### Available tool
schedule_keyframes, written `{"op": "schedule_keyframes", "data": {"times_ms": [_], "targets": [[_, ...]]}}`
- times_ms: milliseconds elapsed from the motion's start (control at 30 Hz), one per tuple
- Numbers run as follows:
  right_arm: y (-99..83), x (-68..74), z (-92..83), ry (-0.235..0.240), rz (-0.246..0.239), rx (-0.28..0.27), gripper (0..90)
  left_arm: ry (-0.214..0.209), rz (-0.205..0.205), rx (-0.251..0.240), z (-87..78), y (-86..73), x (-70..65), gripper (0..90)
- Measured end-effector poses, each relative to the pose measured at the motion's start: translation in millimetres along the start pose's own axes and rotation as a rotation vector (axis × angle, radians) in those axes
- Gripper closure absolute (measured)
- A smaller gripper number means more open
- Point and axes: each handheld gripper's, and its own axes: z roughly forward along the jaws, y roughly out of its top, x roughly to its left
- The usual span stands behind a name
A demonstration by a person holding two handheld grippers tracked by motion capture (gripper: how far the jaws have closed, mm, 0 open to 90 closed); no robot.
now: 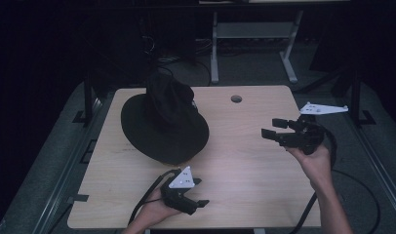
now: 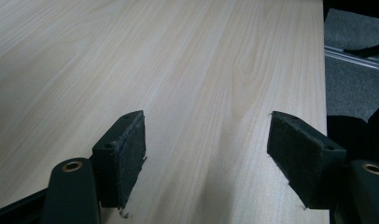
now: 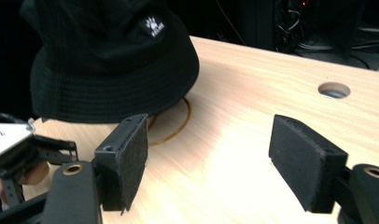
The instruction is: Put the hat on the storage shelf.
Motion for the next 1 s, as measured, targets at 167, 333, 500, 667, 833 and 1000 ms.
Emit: {"op": "schedule_keyframes", "data": {"times_ms": [167,333,500,667,833,1000], "targets": [[-15.3,-2.4,-6.7,-0.006,0.012,-0.003,27.6,0.003,-0.001,-0.001,0.3,-0.3,-0.2,27.0],[-29.4,-5.0,-15.1,-0.016,0.024,-0.013,27.1,0.002,-0.004,-0.005,0.4,-0.4,-0.9,26.9],[-42.0,-7.8,-25.5,-0.028,0.034,-0.032,26.9,0.001,-0.003,-0.006,0.8,-0.7,-1.5,26.9],[-53.0,-8.7,-33.3,-0.041,0.035,-0.052,26.9,0.002,-0.006,-0.008,0.8,-1.1,-1.4,26.8],[-66.9,-10.1,-41.8,-0.051,0.048,-0.073,26.8,0.005,-0.007,-0.011,-0.1,-1.1,-2.4,26.8],[-86.6,-10.8,-51.6,-0.064,0.056,-0.09,26.1,0.008,-0.008,-0.005,-0.4,-2.2,-2.4,26.8]]}}
